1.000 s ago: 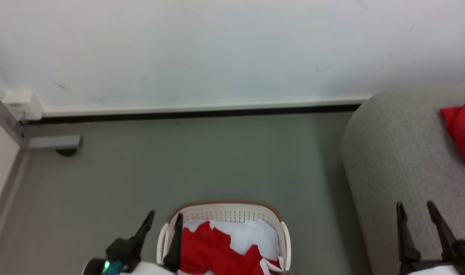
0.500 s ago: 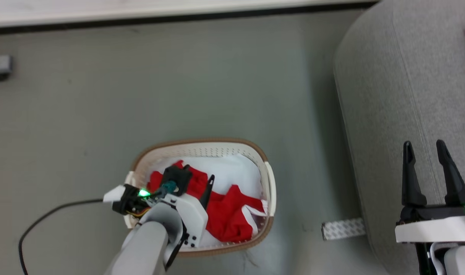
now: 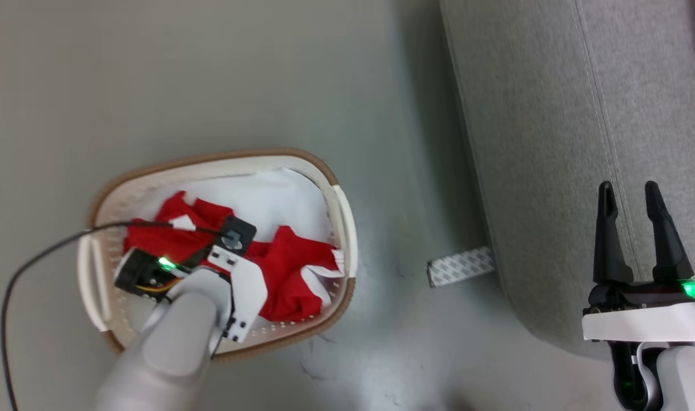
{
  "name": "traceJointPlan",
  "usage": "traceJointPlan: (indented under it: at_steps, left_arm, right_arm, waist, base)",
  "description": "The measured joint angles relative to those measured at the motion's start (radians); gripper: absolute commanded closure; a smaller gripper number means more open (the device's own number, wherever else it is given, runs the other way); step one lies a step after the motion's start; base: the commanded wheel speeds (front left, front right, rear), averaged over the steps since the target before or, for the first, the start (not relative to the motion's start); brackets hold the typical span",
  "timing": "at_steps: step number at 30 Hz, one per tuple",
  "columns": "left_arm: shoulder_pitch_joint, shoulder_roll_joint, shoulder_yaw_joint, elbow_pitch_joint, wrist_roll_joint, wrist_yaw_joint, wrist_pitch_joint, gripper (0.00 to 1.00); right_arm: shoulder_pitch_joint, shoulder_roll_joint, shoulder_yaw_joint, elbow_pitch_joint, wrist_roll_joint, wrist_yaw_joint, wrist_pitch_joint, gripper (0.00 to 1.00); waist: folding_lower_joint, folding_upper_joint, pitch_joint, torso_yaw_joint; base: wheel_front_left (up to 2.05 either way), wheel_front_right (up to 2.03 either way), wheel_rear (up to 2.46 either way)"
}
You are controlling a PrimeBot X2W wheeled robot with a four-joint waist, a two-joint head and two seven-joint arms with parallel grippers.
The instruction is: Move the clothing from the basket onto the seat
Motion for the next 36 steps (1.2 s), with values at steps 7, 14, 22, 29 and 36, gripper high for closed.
traceJointPlan:
  at_steps: [7,14,22,29,36]
  left_arm:
    - [-0.066,0.037,-0.021,0.084,0.02,0.021,0.07,0.0]
    - [-0.108,0.101,-0.03,0.126,0.031,0.044,0.09,0.0]
    - [-0.133,0.123,-0.034,0.142,0.022,0.034,0.05,1.0]
    - [-0.139,0.09,-0.022,0.169,-0.018,0.016,0.008,1.0]
    - [-0.09,0.002,0.01,0.156,-0.104,-0.006,-0.096,1.0]
  right_arm:
    - [-0.012,0.0,0.041,0.001,0.063,0.0,0.0,0.0]
    - [-0.025,0.001,0.096,-0.013,0.125,0.0,0.0,0.0]
    - [-0.024,0.001,0.109,-0.014,0.148,0.0,0.0,0.0]
    - [-0.042,0.001,0.105,-0.007,0.152,0.0,0.0,0.0]
    - [-0.039,0.002,0.058,0.011,0.12,0.0,0.0,0.0]
  waist:
    - [-0.0001,0.0,0.083,-0.055]
    - [-0.0001,0.0,0.163,-0.112]
    - [-0.0004,0.0001,0.236,-0.162]
    - [-0.0003,0.0001,0.225,-0.164]
    - [-0.0003,0.0001,0.135,-0.132]
  base:
    - [0.0,0.0,0.0]
    - [0.0,0.0,0.0]
    - [0.0,0.0,0.0]
    - [0.0,0.0,0.0]
    - [0.0,0.0,0.0]
